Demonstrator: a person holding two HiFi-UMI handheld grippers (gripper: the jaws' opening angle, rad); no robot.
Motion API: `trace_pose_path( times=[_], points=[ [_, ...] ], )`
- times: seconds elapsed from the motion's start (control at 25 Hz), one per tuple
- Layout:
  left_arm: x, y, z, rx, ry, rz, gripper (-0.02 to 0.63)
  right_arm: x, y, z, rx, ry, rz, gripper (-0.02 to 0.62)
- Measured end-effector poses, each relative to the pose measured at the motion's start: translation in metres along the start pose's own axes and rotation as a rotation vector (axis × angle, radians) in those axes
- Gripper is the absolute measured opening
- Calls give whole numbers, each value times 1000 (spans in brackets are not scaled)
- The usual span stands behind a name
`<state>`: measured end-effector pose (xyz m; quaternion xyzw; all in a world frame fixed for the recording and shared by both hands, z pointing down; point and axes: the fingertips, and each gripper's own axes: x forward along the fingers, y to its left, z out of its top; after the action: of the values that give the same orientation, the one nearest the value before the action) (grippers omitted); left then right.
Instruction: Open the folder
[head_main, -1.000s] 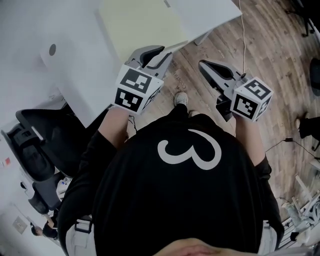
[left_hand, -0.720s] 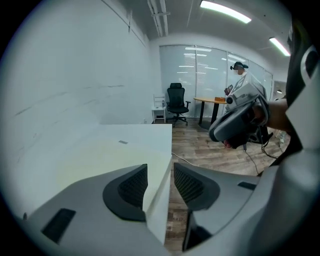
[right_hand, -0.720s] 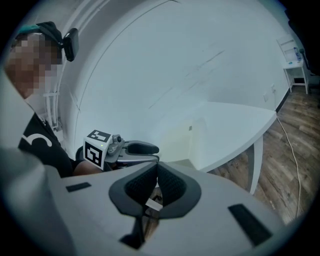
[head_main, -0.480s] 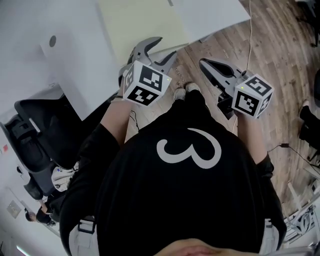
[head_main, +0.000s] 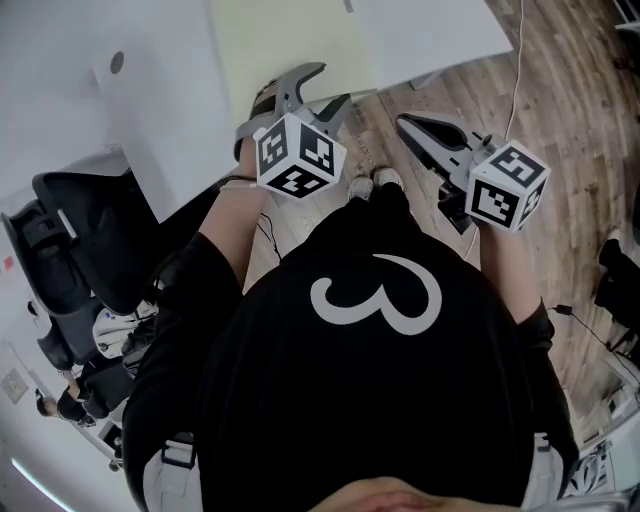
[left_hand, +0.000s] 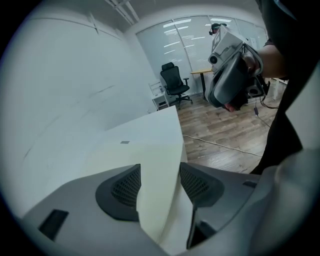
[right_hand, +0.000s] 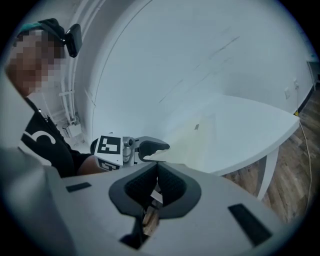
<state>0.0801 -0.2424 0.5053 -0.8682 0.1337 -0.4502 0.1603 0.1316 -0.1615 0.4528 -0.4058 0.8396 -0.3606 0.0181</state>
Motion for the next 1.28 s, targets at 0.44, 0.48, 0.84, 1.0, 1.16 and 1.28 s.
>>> trace_pose_path(
  times=[0.44,0.48,0.84,1.0,1.16,1.28],
  points=[
    [4,-4,-4,-28,47,-32,218,6,-21,-4,-28,39,41,25],
    [4,-4,-4,-26,53,-36,215,8,-23,-6,-26,44,48,25],
    [-1,-5,-3,-51,80,-98,164,17,-35,-9,-26,72,77,25],
    [-2,-7,-3,-38,102,-118,141,17,-36,-6,-15,68,87,25],
    [-3,-9,-1,-14,115,-121,116,20,-36,-4,-8,62,94,25],
    [-5,-10,0,9,124,-111,95,22,-36,-2,-20,65,95,25]
  ],
)
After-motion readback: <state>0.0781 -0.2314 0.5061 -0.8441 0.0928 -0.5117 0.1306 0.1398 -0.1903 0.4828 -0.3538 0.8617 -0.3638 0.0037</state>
